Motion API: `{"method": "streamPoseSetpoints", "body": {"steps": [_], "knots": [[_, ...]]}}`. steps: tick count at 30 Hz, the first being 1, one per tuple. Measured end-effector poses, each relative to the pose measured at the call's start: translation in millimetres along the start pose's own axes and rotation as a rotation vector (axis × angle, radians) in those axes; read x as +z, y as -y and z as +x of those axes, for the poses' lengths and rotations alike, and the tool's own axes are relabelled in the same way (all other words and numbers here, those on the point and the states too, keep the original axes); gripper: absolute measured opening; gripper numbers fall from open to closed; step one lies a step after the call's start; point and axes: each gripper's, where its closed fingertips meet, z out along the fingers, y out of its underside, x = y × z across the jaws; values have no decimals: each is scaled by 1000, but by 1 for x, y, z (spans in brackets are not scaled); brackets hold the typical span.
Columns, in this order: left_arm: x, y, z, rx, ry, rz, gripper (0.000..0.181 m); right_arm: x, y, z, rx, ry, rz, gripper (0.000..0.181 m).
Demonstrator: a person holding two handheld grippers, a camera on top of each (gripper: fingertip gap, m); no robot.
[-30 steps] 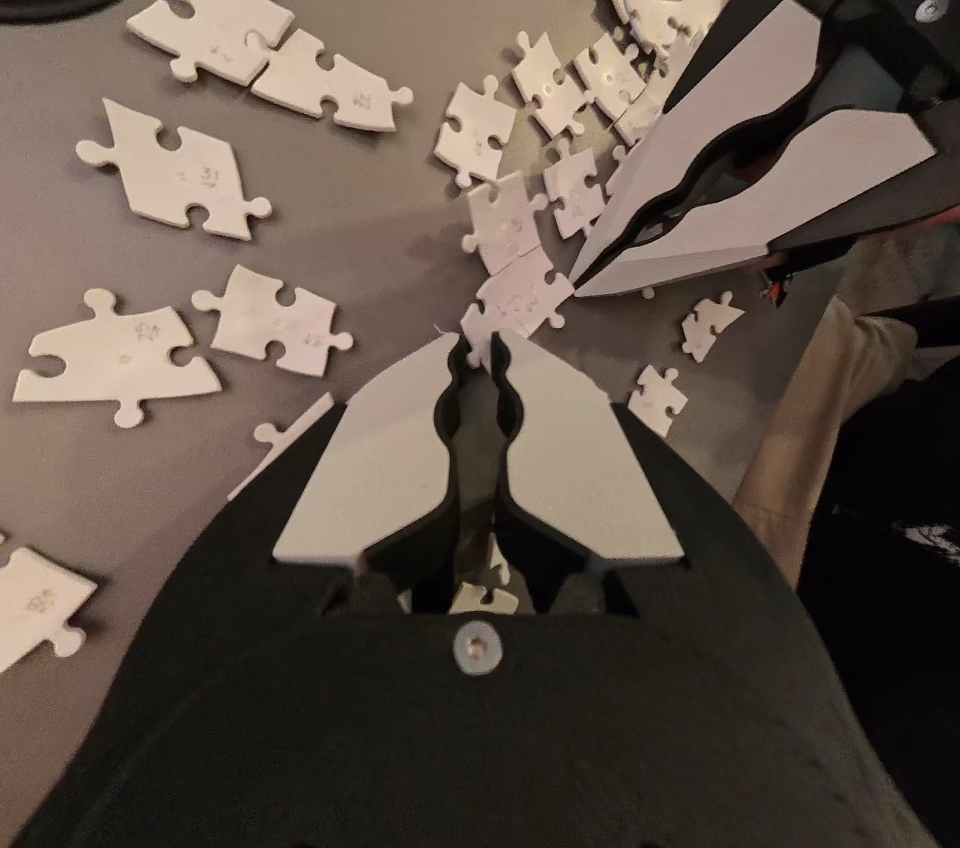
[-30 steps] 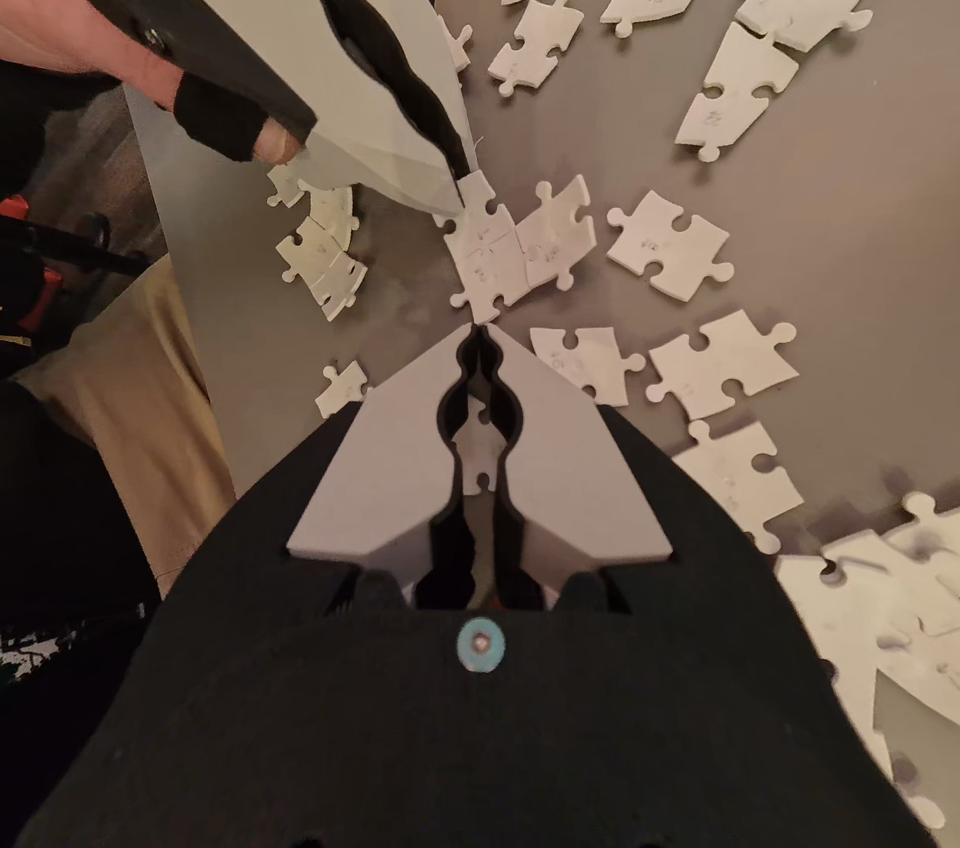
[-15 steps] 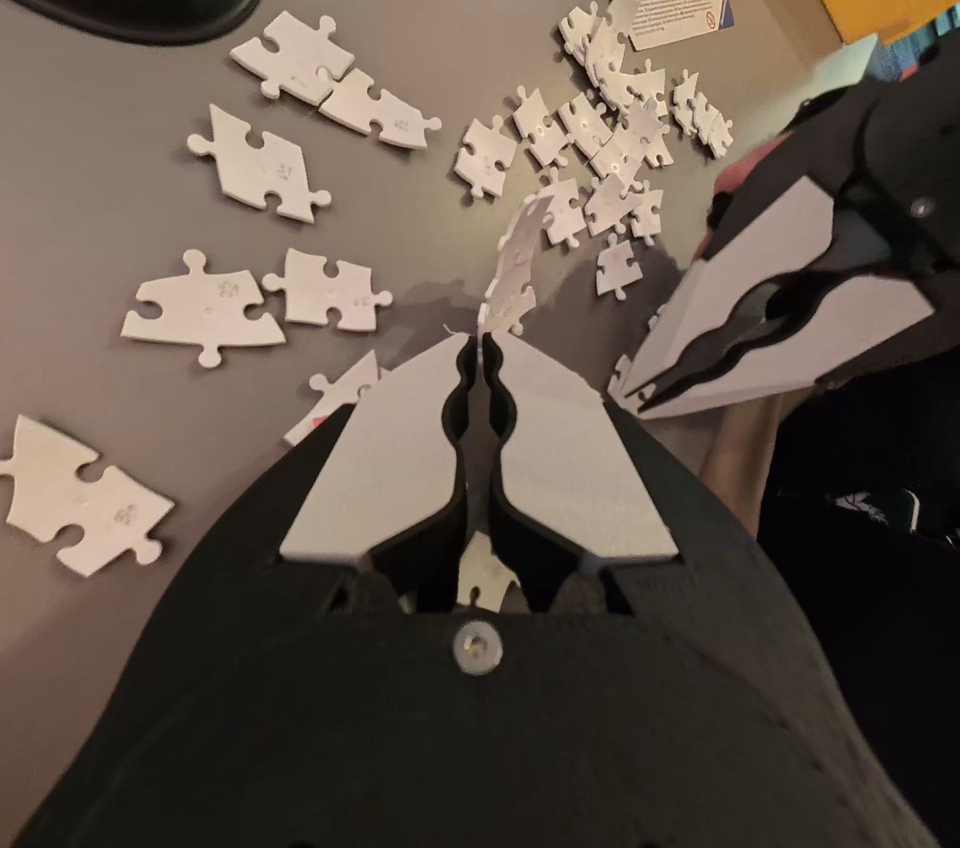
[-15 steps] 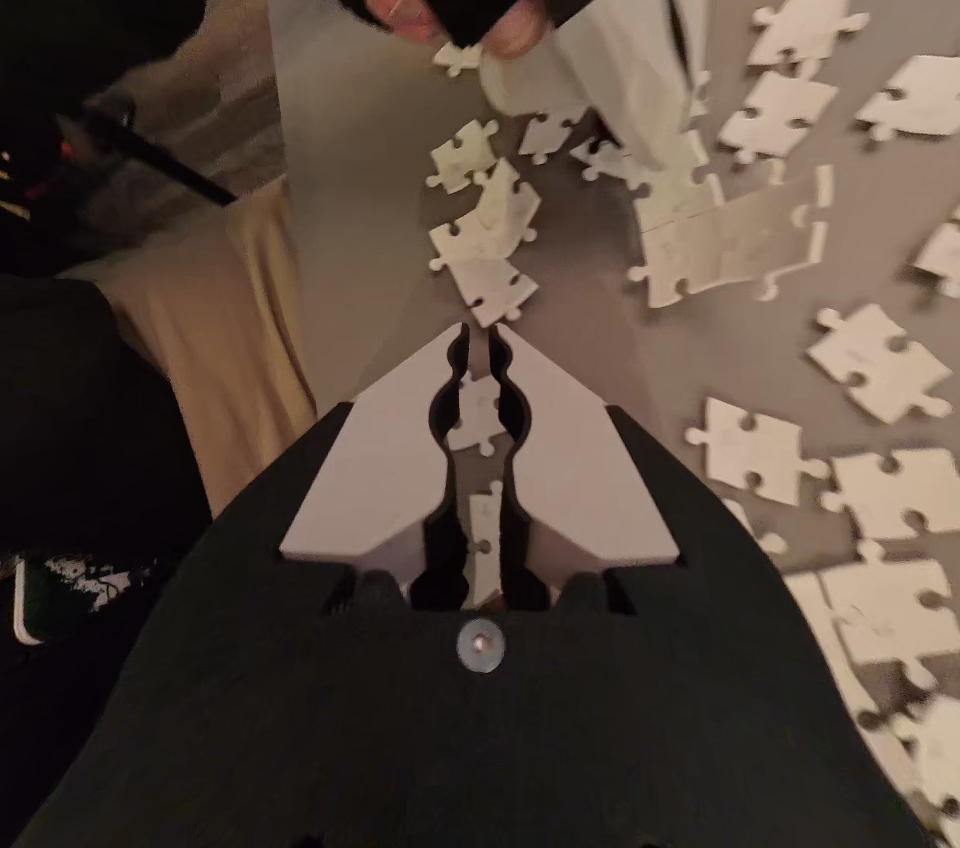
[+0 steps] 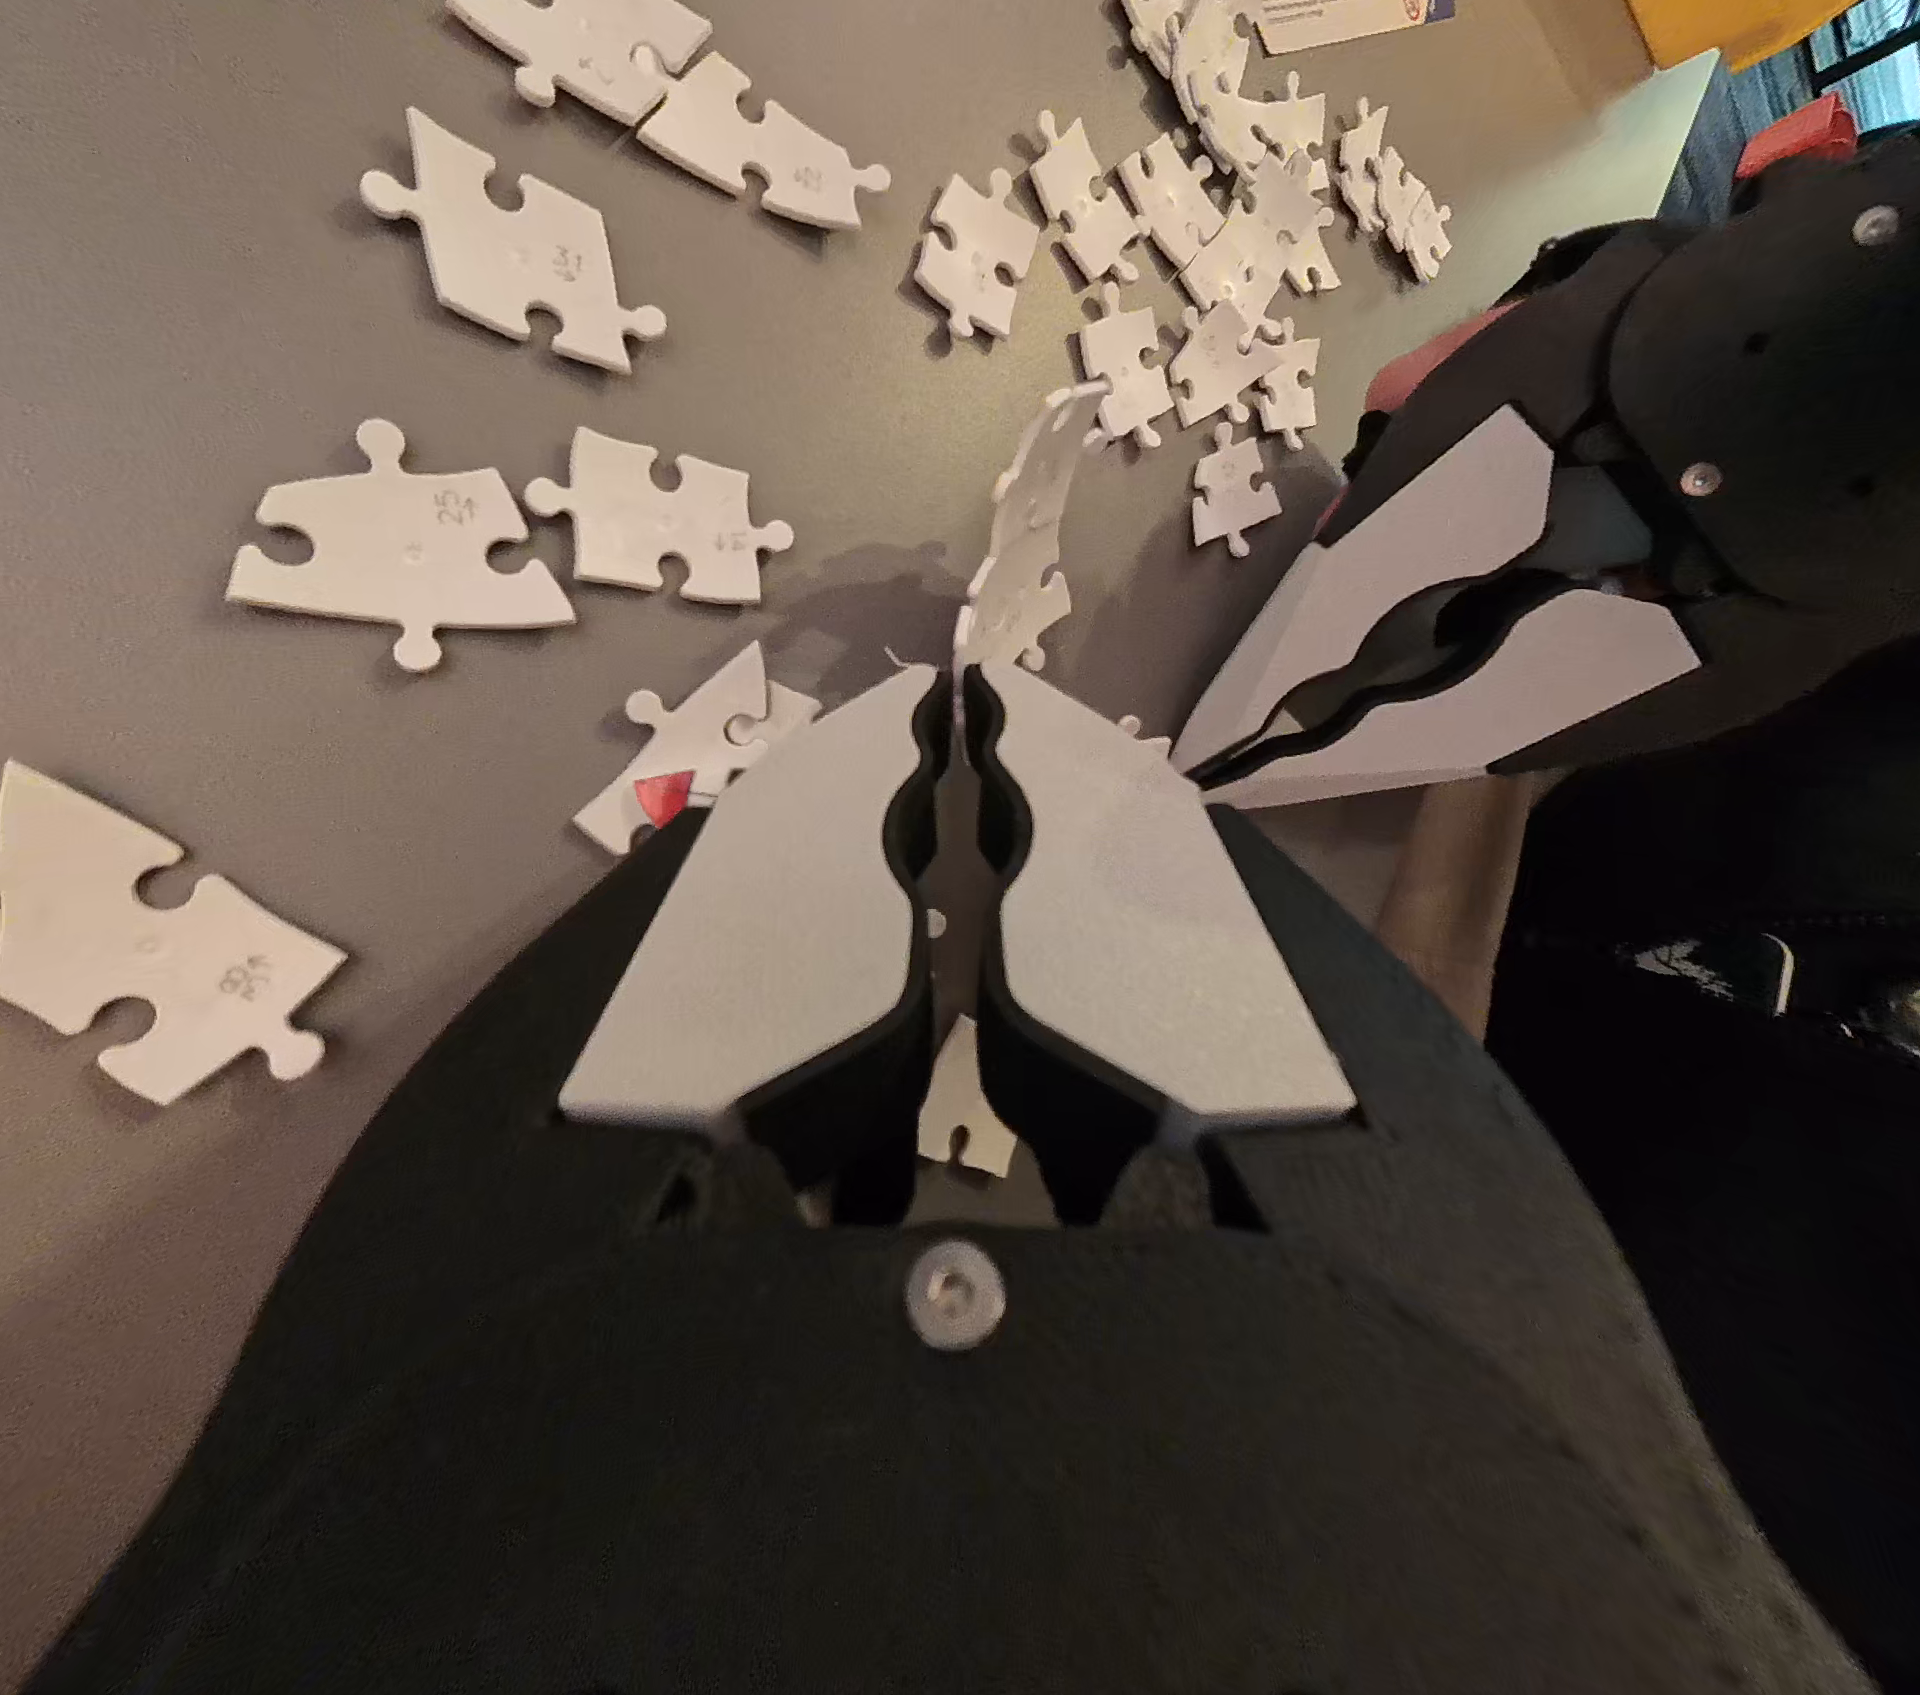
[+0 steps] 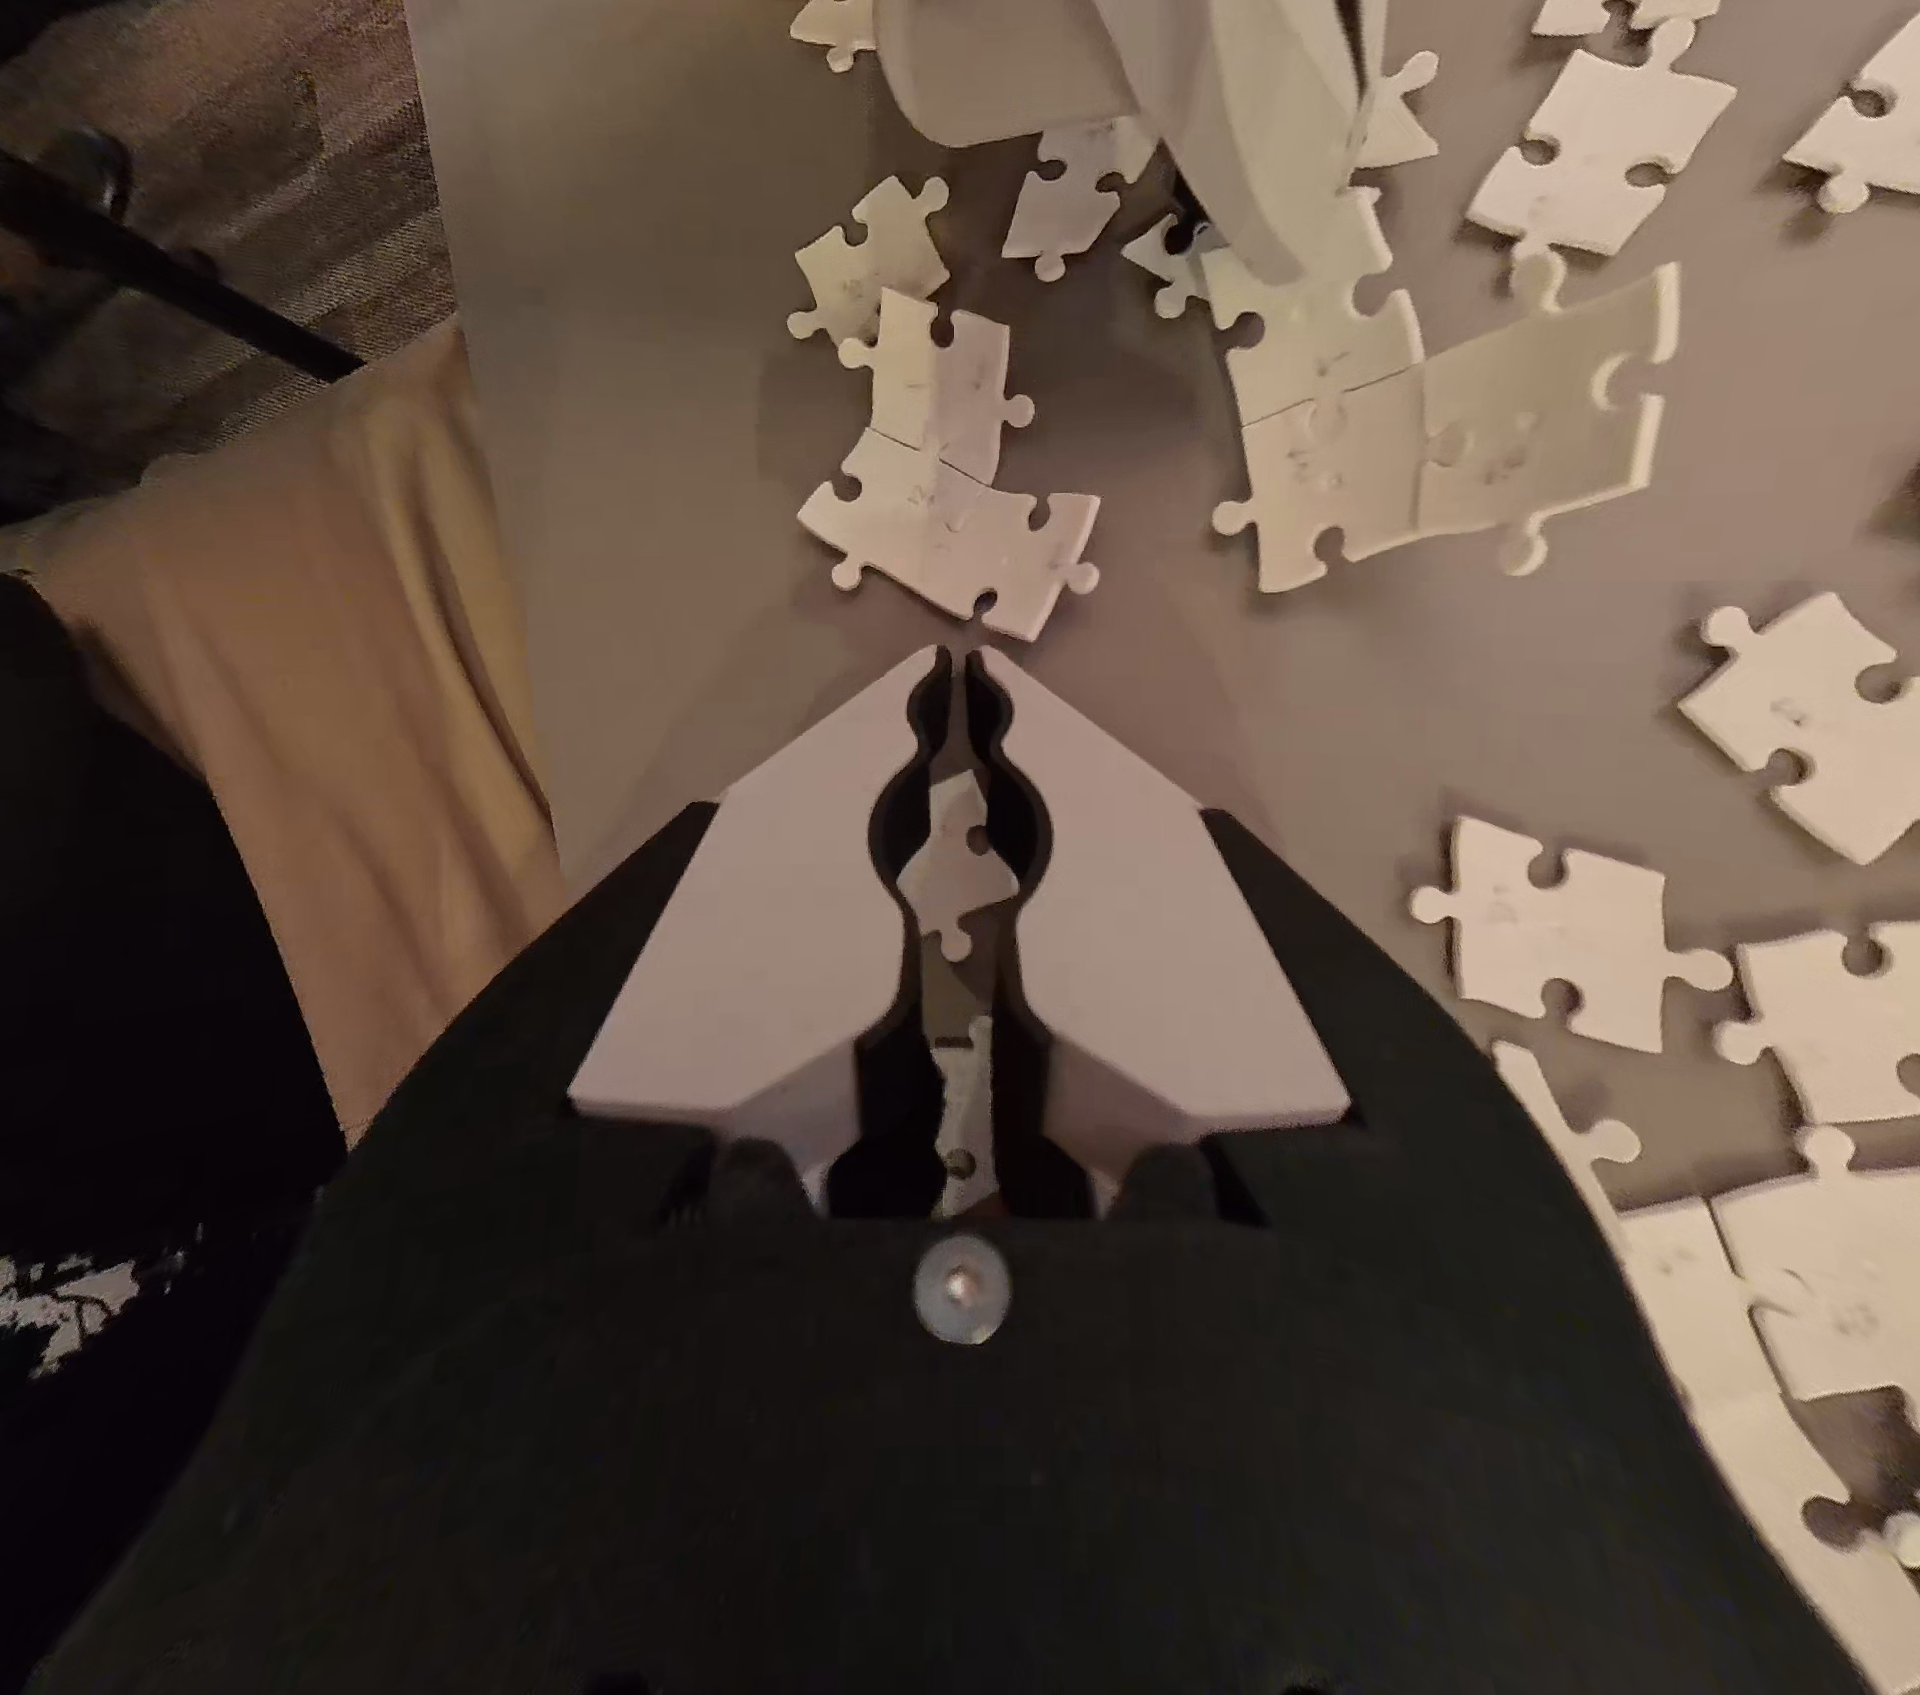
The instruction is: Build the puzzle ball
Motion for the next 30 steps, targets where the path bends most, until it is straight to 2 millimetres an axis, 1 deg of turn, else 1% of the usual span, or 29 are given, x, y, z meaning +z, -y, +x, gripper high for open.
{"method": "streamPoseSetpoints", "body": {"steps": [5, 8, 10, 12, 15, 19, 22, 26, 30], "knots": [[-5, -2, 3, -12, 12, 24, 2, -6, 5, 7, 8, -27, 21, 9], [-9, -3, 4, -24, 24, 49, 2, -6, 7, 11, 57, -19, 42, 18], [-12, -2, 5, -29, 34, 65, 2, -3, 11, 9, 106, 24, 63, 18], [-14, 0, 5, -36, 35, 83, 2, 1, 13, 12, 157, 45, 73, 17], [-19, 0, 6, -59, 40, 119, 2, 4, 15, 14, 213, 75, 87, 7], [-24, -6, 7, -99, 57, 169, 2, 5, 15, 14, 252, 94, 105, 5], [-28, -10, 9, -127, 80, 212, 2, 2, 15, 12, 289, 108, 117, 4], [-27, -16, 14, -145, 84, 233, 2, -2, 9, 7, 309, 112, 116, 3], [-26, -20, 18, -154, 72, 232, 2, -10, 6, 14, 351, 84, 145, 3]]}}
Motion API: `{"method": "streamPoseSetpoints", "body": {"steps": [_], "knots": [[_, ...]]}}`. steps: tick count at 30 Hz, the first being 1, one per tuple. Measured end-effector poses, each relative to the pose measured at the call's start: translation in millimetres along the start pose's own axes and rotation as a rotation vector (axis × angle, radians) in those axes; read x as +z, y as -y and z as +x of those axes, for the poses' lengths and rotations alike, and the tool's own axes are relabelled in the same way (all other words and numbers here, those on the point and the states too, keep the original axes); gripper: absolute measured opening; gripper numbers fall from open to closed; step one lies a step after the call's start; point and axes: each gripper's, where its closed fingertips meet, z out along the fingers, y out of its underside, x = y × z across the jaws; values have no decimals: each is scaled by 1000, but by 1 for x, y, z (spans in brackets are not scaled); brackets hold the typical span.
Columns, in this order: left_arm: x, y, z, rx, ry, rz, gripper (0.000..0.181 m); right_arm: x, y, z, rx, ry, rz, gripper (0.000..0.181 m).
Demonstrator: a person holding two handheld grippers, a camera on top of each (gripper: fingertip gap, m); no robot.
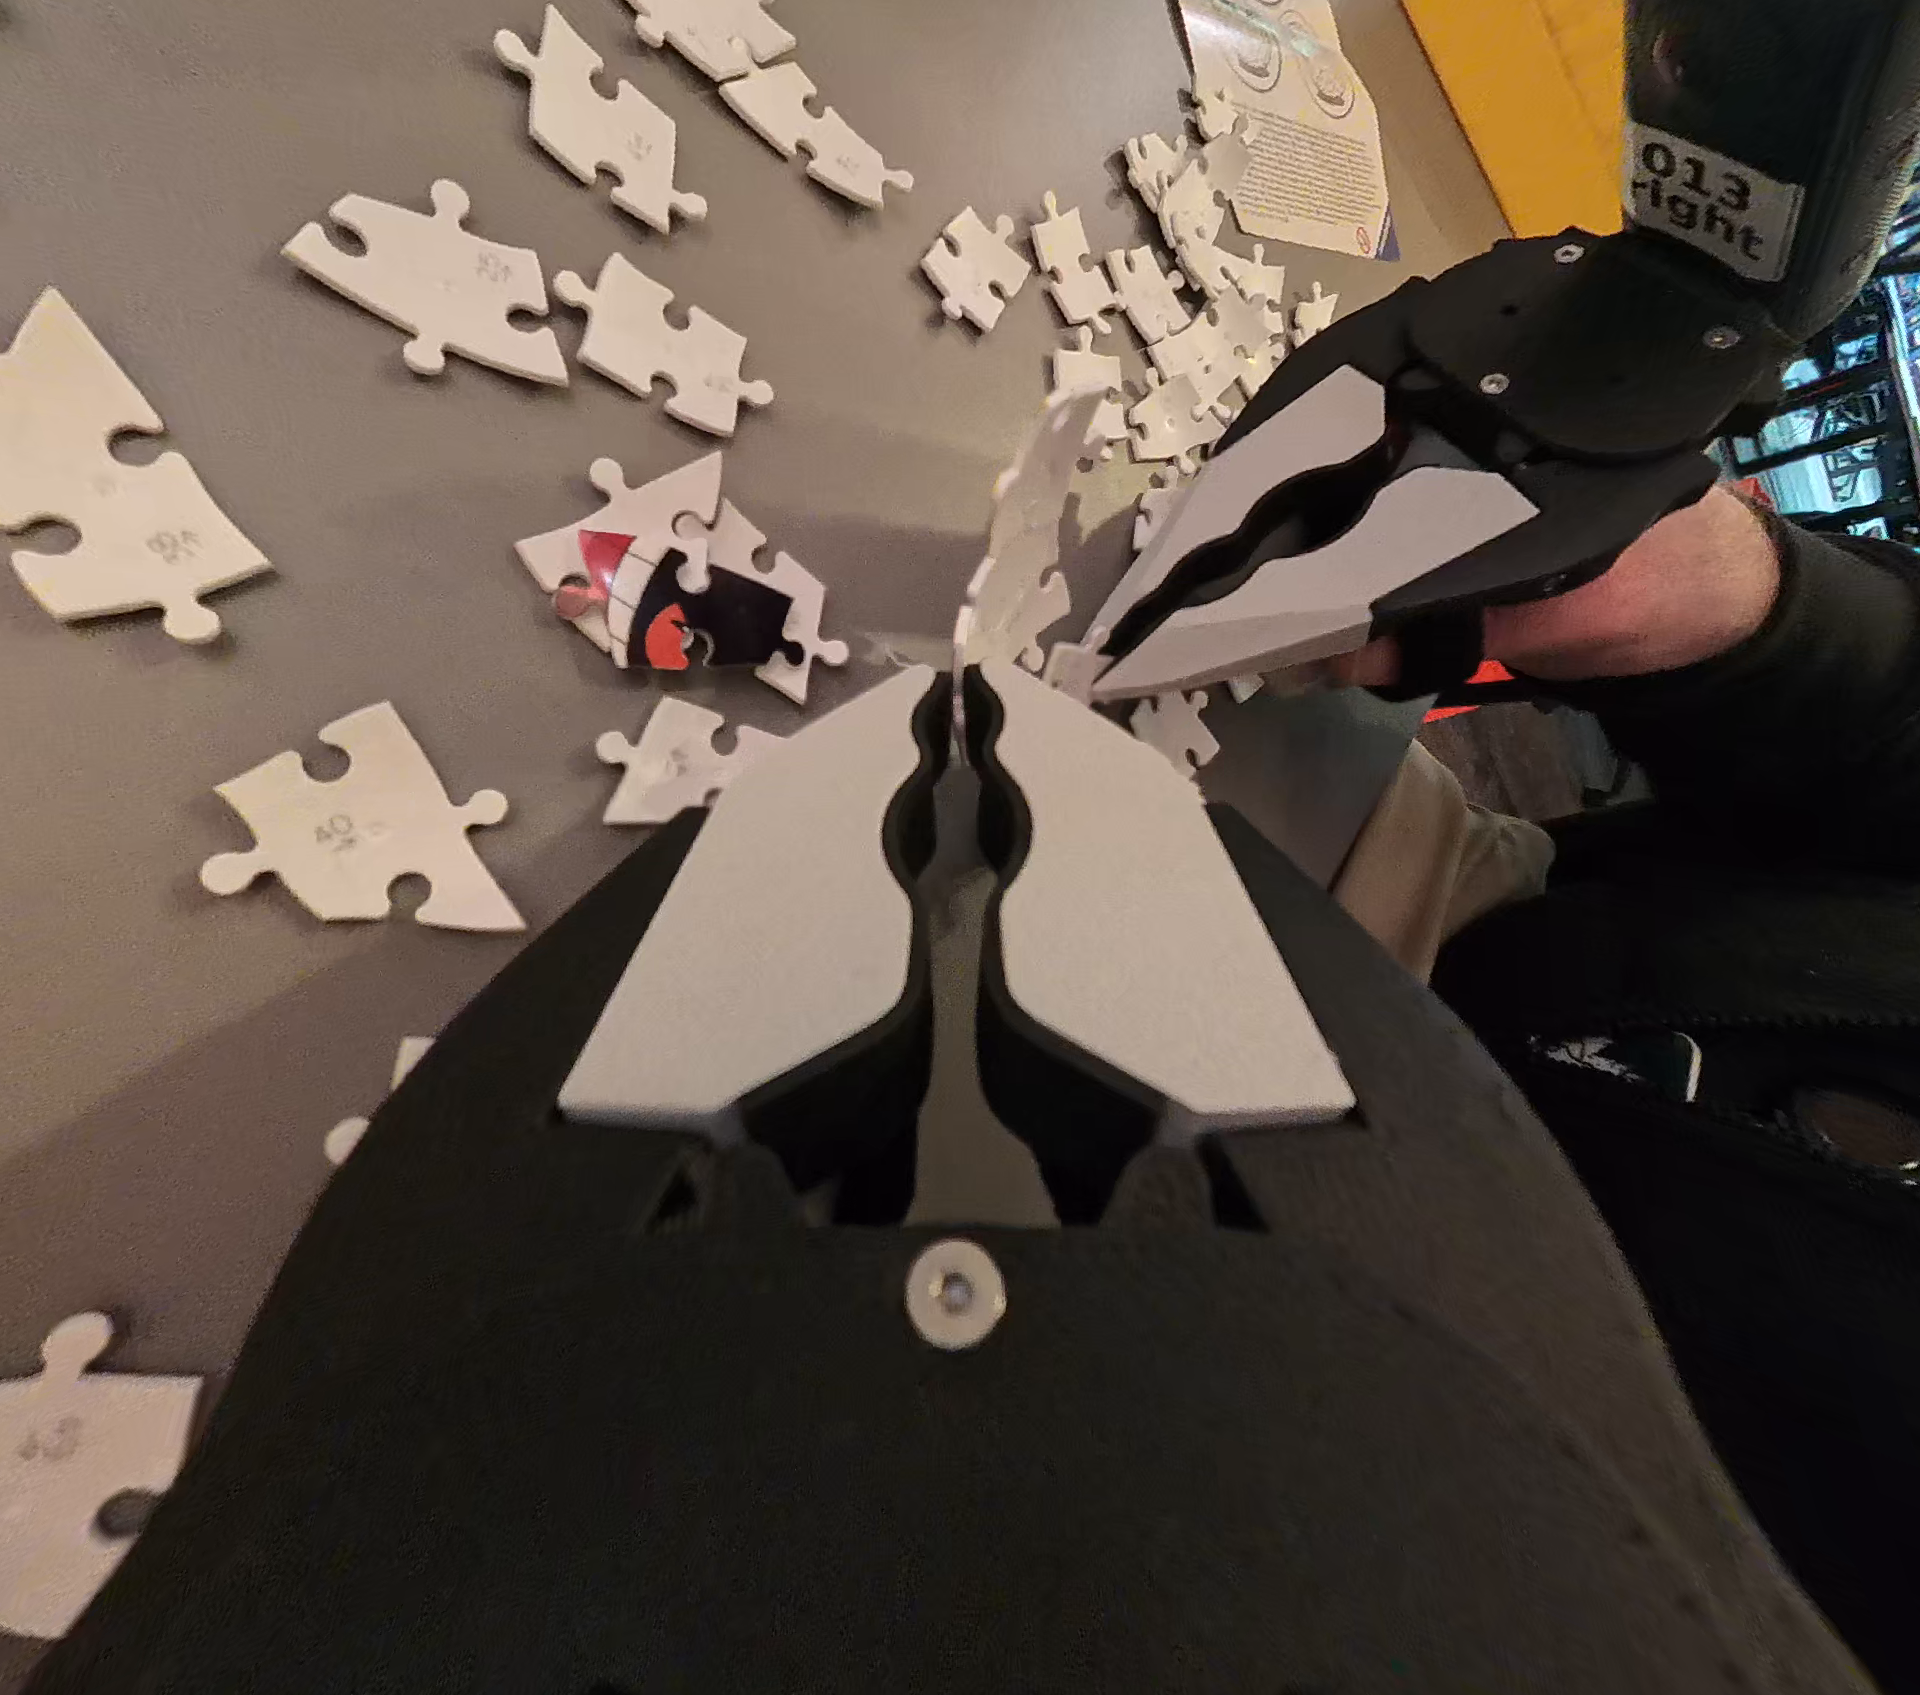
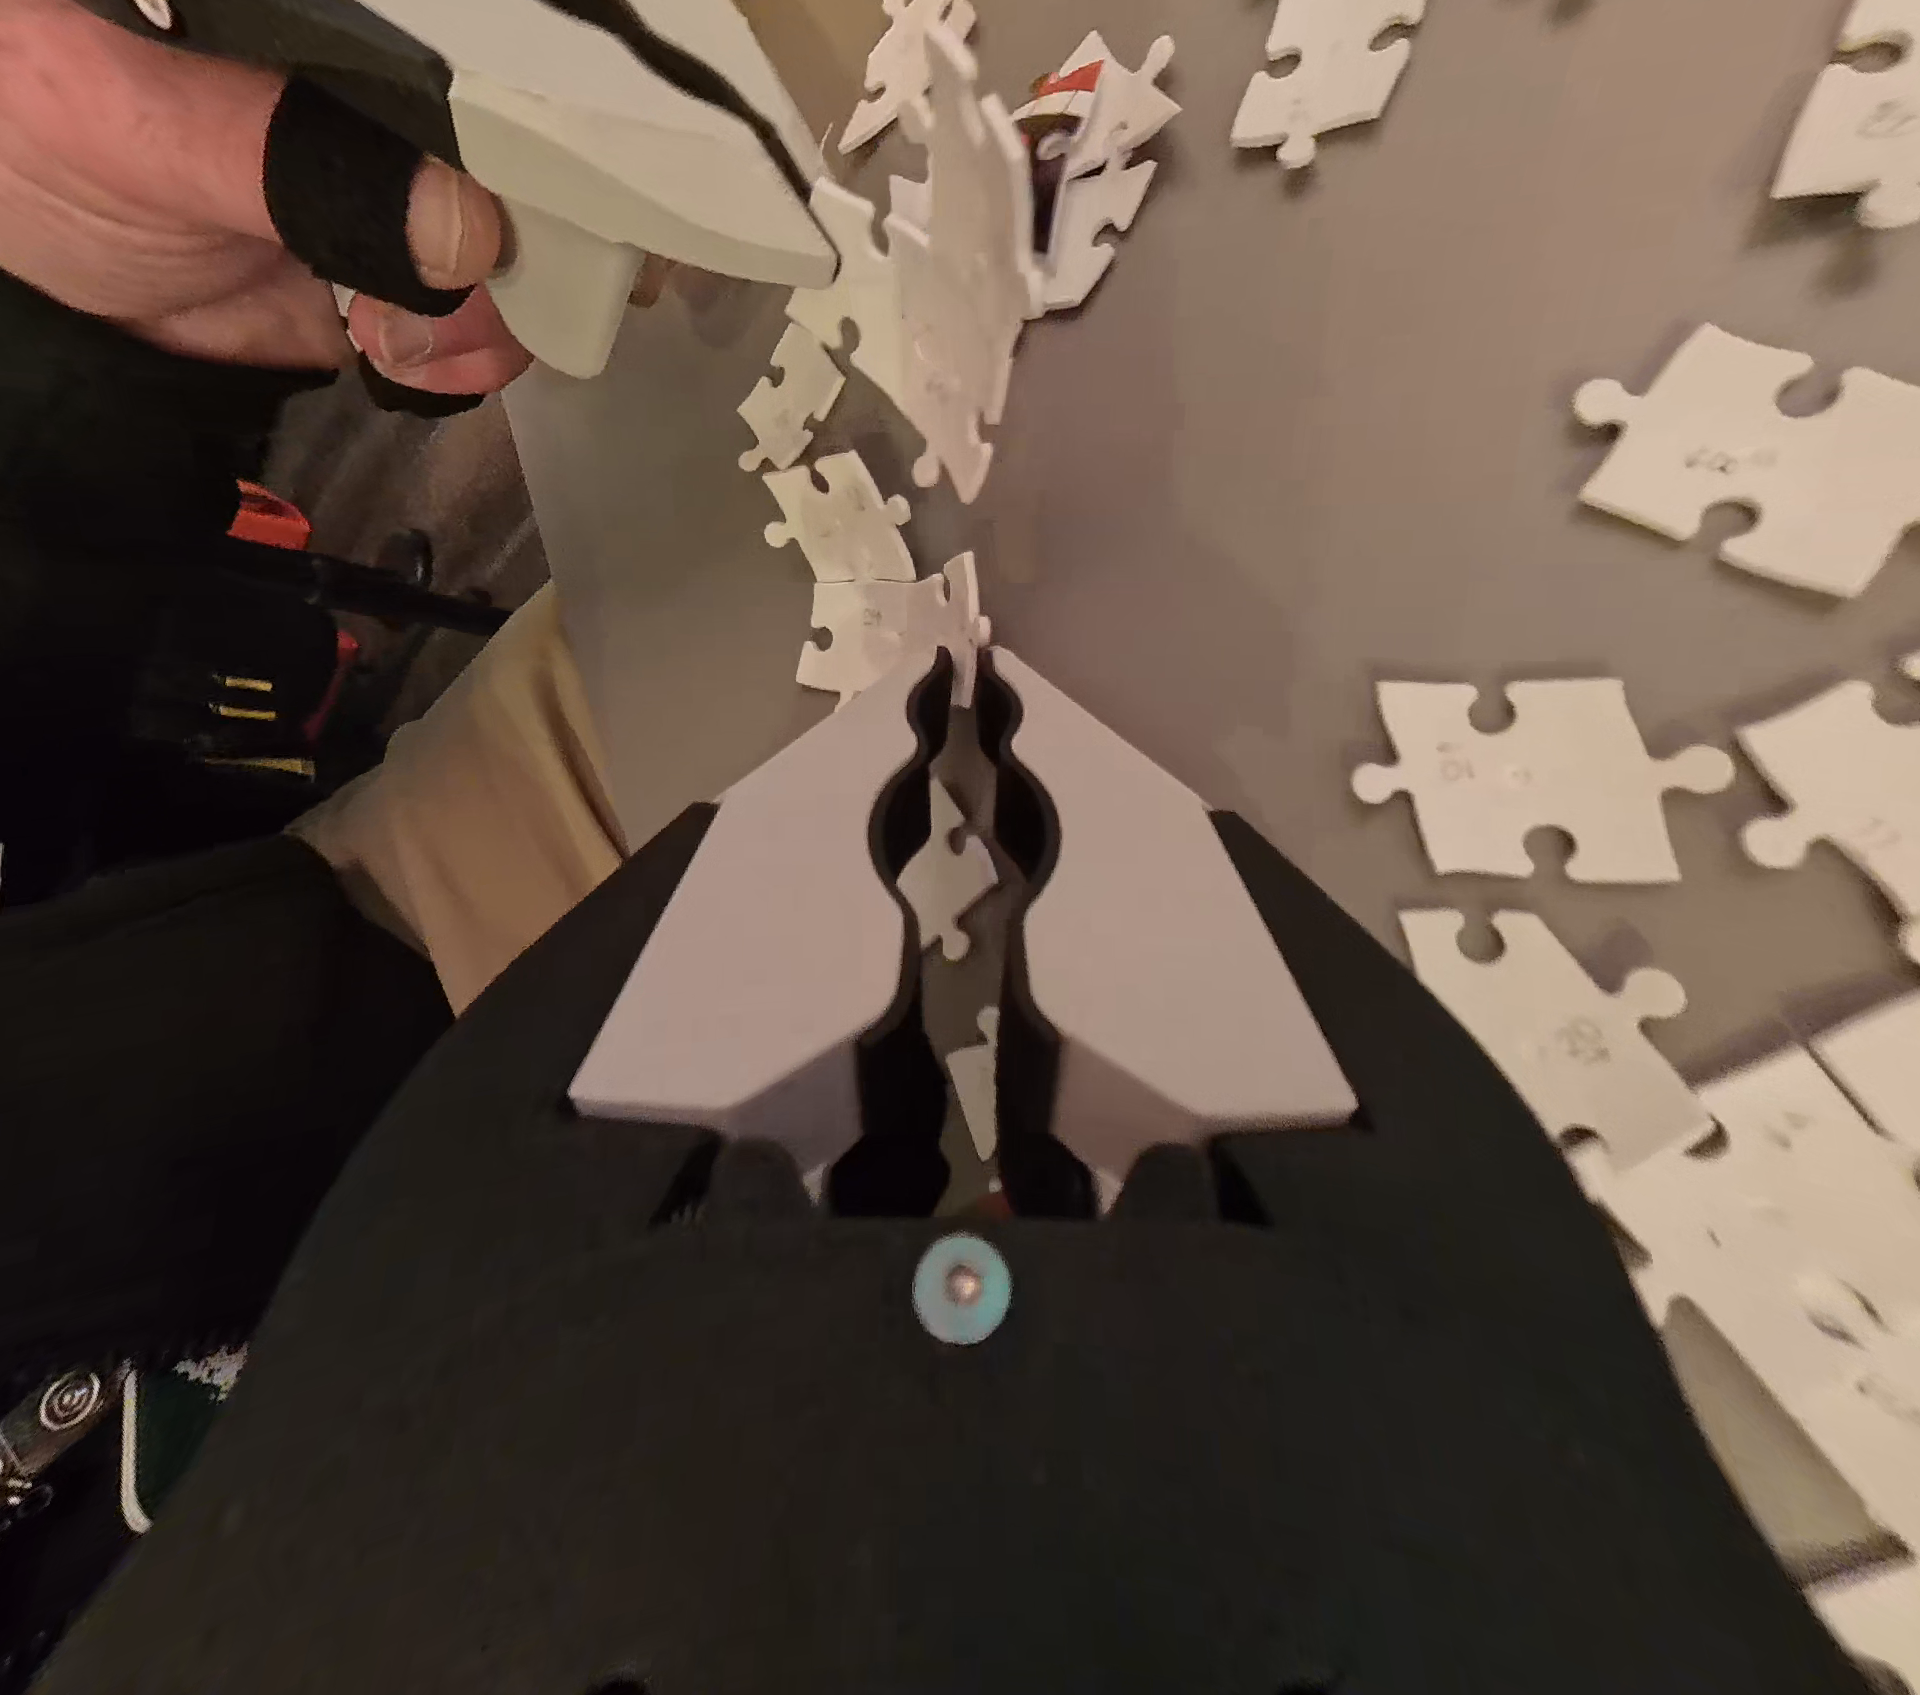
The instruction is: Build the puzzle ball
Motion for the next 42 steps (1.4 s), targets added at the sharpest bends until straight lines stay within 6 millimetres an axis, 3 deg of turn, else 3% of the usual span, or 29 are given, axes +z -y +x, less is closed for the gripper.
{"method": "streamPoseSetpoints", "body": {"steps": [8, 15, 30, 42], "knots": [[3, 1, 3, 23, -7, -10, 2, -7, -3, -1, -10, 6, 7, 2], [7, 6, -3, 75, -3, -74, 2, -13, -1, 10, -72, -15, -54, 2], [29, 3, -9, 111, -15, -179, 2, -5, 2, 12, -182, 17, -159, 4], [33, 7, -12, 57, -26, -129, 2, -14, 9, 21, 44, 15, 0, 1]]}}
